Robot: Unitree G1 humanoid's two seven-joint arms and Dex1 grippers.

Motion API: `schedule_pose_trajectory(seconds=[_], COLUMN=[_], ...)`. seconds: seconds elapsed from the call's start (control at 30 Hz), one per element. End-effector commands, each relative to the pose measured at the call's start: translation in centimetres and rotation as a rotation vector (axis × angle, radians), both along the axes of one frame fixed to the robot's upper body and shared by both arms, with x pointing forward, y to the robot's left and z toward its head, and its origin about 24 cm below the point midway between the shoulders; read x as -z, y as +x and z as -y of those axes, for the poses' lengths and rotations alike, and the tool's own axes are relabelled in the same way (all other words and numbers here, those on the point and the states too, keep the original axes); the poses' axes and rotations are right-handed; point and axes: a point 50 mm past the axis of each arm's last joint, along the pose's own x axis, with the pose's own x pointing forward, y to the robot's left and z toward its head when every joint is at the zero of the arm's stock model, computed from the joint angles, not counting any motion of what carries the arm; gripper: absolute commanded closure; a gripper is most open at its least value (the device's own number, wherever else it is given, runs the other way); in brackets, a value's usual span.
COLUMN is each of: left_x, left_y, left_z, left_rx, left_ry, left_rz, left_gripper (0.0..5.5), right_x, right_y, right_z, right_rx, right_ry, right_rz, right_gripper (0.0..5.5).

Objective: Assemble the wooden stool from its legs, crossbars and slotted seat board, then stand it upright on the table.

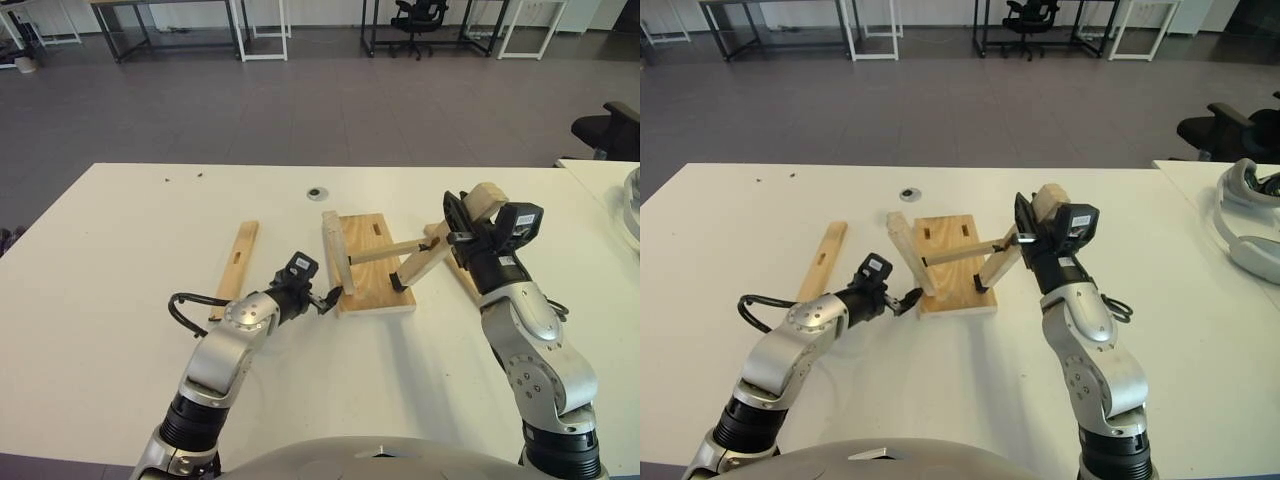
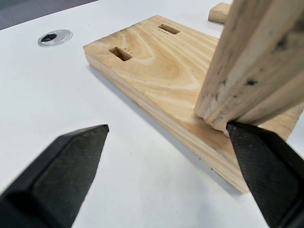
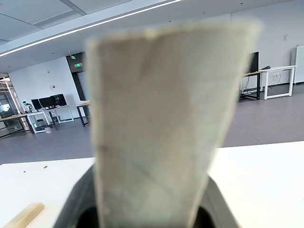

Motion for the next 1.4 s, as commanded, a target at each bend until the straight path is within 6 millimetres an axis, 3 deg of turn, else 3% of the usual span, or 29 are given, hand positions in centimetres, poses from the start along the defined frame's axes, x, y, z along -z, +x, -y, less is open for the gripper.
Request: schedule_pose_trajectory(seconds=[0.03,0.13,0.3,0.43,0.57,0.67,0.8,0.97,1.1,1.27,1.4], left_x=[-2.6,-2.8,-3.8,-5.3,-5.0,-4.7,-4.6,-3.2,-2.6,-2.2,-2.7], left_y=[0.6,0.8,1.1,0.3,0.4,0.5,0.2,0.4,0.7,0.7,0.3], left_z=[2.2,2.3,3.0,4.8,5.2,5.0,5.5,4.8,4.3,3.7,2.9], left_rx=[0.09,0.078,0.09,0.188,0.18,0.169,0.195,0.182,0.168,0.158,0.154], left_ry=[-0.067,-0.074,-0.109,-0.182,-0.166,-0.148,-0.164,-0.077,-0.026,0.006,-0.01], left_rz=[0.109,0.119,0.165,0.213,0.217,0.217,0.201,0.178,0.181,0.18,0.18], left_gripper=[0.91,0.91,0.91,0.91,0.91,0.91,0.91,0.91,0.91,0.91,0.91], right_x=[6.0,6.2,8.2,8.3,8.4,8.1,9.8,6.4,5.5,7.1,9.5], right_y=[-0.3,-0.3,-1.9,-1.4,-0.9,-0.5,-1.0,1.1,1.2,0.1,-0.3], right_z=[-0.4,-0.3,-0.7,-0.9,-0.2,-0.2,0.5,1.7,2.7,4.2,4.7], right_rx=[-0.026,-0.058,-0.173,-0.191,-0.165,-0.131,-0.128,-0.142,-0.139,-0.129,-0.123], right_ry=[-0.093,-0.179,-0.31,-0.211,-0.243,-0.114,-0.112,-0.1,-0.049,0.006,-0.115], right_rz=[-0.415,-0.415,-0.504,-0.556,-0.539,-0.505,-0.619,-0.377,-0.266,-0.281,-0.447], right_gripper=[4.44,4.45,4.38,4.37,4.37,4.37,4.38,4.4,4.4,4.41,4.43])
